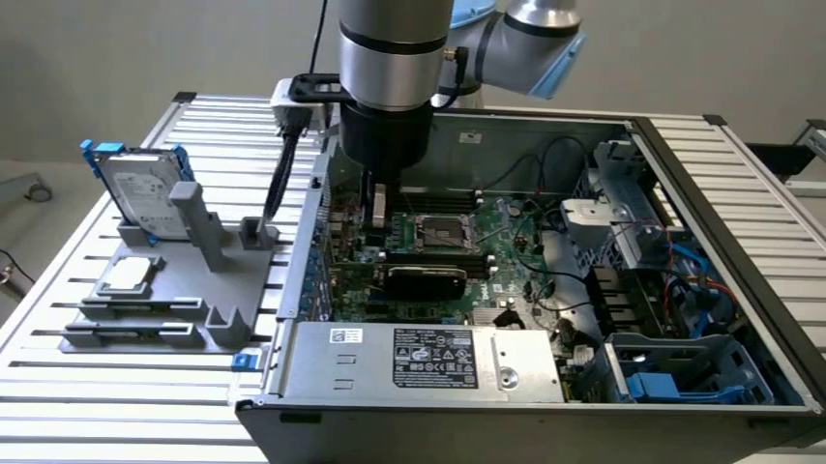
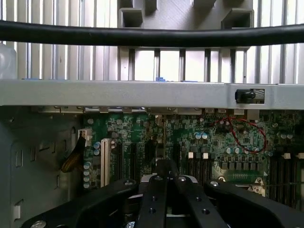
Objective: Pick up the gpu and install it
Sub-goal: 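Press down on the gpu until it lock into place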
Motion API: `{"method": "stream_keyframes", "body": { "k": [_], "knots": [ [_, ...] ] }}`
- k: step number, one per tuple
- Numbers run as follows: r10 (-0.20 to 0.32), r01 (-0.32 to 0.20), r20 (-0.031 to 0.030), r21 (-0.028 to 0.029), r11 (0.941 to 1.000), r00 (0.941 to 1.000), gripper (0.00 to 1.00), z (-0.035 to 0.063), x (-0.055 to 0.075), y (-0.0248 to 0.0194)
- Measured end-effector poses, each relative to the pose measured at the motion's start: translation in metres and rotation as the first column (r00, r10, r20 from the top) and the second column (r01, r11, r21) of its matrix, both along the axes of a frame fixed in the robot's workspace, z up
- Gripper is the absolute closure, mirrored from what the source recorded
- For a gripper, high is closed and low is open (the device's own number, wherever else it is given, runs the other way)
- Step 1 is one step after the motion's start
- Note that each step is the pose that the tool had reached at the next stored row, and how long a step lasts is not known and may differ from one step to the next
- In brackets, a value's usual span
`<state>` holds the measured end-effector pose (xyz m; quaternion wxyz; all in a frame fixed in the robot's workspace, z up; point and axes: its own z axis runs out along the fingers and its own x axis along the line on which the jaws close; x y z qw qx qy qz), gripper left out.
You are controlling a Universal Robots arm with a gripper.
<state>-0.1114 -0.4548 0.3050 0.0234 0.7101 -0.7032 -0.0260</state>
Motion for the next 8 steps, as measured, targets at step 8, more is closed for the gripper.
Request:
{"method": "stream_keyframes", "body": {
  "k": [8],
  "knots": [
    [0.001, -0.002, 0.0710, 0.0075, 1.0000, 0.9975, 0.89, 0.0000, 0.0069, 0.0000]
  ]
}}
